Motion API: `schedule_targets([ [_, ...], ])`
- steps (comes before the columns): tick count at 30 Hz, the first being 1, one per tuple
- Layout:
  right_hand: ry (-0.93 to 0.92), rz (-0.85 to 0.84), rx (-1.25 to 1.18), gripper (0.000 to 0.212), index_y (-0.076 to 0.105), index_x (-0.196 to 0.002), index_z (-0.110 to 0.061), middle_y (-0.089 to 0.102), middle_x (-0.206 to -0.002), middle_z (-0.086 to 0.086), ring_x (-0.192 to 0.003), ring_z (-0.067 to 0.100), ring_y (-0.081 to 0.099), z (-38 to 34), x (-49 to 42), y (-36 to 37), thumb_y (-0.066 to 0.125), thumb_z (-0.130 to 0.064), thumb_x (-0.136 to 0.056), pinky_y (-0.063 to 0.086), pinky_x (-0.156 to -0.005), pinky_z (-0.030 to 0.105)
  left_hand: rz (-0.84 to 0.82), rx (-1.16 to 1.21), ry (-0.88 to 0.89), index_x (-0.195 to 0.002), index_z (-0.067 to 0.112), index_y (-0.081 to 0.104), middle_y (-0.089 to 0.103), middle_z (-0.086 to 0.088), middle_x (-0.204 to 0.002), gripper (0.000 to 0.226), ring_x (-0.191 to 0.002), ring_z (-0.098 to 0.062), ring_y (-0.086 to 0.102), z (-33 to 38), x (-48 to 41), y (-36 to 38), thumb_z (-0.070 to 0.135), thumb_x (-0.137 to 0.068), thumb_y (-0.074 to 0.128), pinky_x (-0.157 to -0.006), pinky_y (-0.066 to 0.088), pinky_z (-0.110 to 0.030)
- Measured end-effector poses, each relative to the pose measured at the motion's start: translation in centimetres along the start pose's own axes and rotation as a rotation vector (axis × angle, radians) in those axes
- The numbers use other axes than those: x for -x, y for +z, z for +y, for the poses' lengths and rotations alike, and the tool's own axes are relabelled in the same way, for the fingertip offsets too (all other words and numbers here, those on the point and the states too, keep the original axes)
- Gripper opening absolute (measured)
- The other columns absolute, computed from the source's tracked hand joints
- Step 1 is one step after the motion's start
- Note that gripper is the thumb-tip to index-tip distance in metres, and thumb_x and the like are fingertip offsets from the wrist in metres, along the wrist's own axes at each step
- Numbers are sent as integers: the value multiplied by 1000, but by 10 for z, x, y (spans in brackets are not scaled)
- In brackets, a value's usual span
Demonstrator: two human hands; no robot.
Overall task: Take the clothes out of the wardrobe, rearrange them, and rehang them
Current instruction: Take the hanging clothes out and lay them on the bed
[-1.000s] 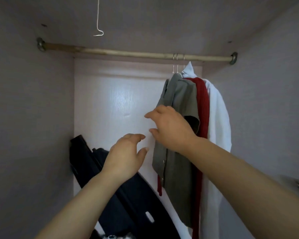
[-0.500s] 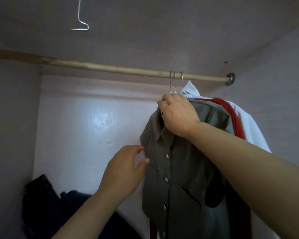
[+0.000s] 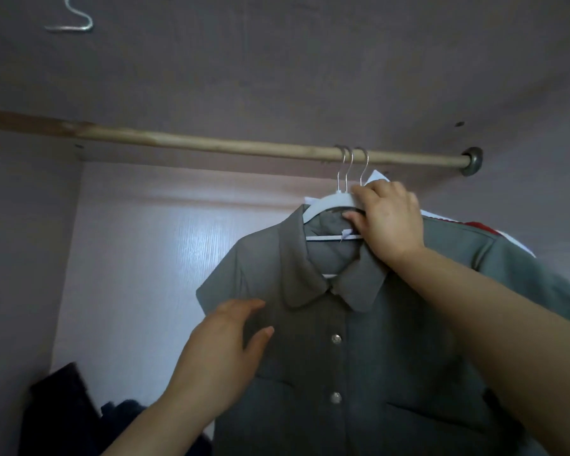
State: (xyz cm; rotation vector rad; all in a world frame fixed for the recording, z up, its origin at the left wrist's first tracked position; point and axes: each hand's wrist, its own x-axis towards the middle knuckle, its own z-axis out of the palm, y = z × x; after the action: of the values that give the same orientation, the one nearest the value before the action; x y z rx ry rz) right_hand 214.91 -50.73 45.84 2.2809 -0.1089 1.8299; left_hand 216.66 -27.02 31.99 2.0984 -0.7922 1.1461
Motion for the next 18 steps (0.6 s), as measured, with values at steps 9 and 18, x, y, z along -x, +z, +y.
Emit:
schedule_targets([
  [9, -149, 186, -84, 29, 71, -81, -11, 60, -73, 12, -71, 35, 60, 4, -22, 23, 60, -37, -78, 44, -62, 34, 109, -114, 45, -118, 21, 60, 61, 4, -116, 50, -110, -15, 56, -4, -16, -10, 49, -78, 49, -91, 36, -18],
  [18, -188, 289, -385, 30, 66, -106, -15, 59, -106, 14, -102, 35, 52, -50, -57, 11, 59, -35, -86, 41, -77, 39, 389, -342, 37, -126, 15, 52, 55, -4, -124, 61, -115, -20, 46, -8, -23, -69, 50, -77, 39, -96, 36, -28],
])
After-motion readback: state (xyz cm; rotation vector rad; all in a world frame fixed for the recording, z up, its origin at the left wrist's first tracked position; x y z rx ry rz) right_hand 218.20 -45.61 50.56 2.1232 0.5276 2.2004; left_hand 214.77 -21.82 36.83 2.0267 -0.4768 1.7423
